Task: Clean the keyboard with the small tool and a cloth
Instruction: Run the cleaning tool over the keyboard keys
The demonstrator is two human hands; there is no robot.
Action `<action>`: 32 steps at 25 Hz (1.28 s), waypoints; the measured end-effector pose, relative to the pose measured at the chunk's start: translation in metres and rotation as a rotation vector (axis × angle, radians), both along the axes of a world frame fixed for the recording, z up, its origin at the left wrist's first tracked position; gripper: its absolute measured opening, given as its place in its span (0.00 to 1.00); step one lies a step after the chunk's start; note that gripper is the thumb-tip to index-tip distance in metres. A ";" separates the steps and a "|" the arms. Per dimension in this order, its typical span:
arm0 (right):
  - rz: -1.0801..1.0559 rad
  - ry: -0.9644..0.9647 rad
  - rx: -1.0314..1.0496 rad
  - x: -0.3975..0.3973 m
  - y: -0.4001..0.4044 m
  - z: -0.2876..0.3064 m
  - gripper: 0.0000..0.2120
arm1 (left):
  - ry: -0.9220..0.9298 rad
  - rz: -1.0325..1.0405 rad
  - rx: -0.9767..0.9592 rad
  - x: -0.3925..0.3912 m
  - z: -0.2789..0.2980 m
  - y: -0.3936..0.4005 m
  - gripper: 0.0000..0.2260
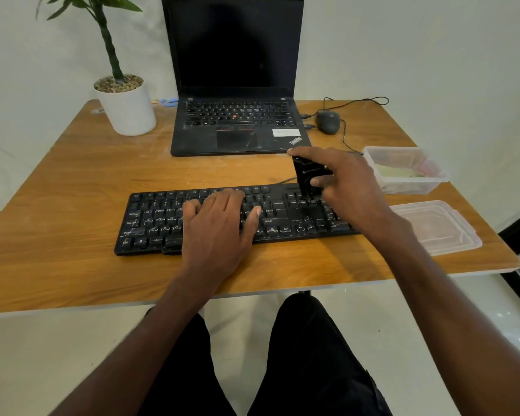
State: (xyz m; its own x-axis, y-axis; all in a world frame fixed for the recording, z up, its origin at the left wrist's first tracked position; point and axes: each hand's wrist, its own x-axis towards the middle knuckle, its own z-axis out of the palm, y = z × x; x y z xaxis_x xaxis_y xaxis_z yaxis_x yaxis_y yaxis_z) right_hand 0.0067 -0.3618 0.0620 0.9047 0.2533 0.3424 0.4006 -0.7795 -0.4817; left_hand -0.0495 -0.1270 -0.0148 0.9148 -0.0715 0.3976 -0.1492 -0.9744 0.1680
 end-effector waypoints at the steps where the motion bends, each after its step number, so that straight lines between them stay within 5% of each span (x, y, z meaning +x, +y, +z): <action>1: -0.005 0.008 -0.006 0.001 -0.001 0.001 0.40 | 0.000 0.000 0.001 0.000 0.000 -0.001 0.21; 16: 0.035 0.028 0.241 0.001 -0.001 -0.004 0.34 | -0.004 -0.001 0.006 -0.001 0.001 -0.001 0.20; 32: -0.003 0.050 -0.070 -0.002 -0.001 0.013 0.36 | -0.006 0.003 -0.002 -0.001 0.000 -0.002 0.21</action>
